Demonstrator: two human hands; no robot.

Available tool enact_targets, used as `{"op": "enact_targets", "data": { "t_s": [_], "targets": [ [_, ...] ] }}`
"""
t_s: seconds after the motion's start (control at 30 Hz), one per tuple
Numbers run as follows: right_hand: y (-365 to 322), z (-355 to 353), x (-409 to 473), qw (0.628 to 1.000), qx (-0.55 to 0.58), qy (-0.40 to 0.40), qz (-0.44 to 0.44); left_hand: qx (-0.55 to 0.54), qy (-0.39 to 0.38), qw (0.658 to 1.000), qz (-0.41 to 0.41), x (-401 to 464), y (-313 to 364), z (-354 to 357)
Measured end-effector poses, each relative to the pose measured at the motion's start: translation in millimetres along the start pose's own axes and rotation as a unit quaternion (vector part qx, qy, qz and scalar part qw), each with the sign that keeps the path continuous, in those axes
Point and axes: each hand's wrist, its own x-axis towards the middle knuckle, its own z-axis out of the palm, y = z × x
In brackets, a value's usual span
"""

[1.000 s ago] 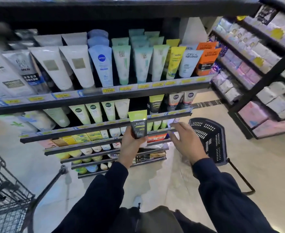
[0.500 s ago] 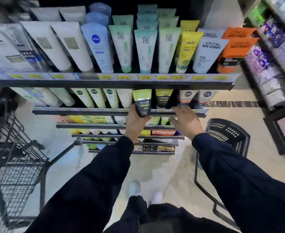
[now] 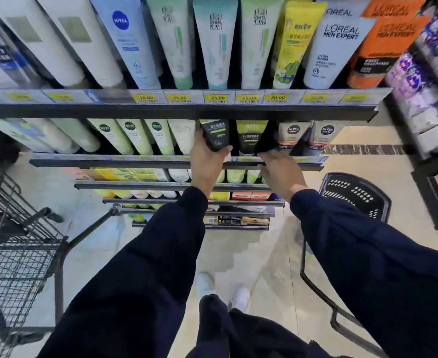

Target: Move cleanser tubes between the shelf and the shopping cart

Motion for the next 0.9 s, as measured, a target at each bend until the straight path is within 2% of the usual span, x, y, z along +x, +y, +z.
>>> {"op": "enact_targets", "data": {
  "t_s": [0.2,0.6,0.9],
  "targets": [
    [4.0,8.8,-3.4,0.999,0.031,0.023,0.001,0.065,0.014,0.998,0.015,14.0,-3.5,8.4],
    [1.8,19.6,-3.3,0.997,0.042,0.06,0.016,0.173,-0.012,0.985,0.005,33.9,-17.7,23.6],
    [3.3,27.5,-2.8,0.996,0.045,0.071,0.023,0.153,-0.026,0.988,-0.014,35.3,-22.5,26.6]
  ]
}}
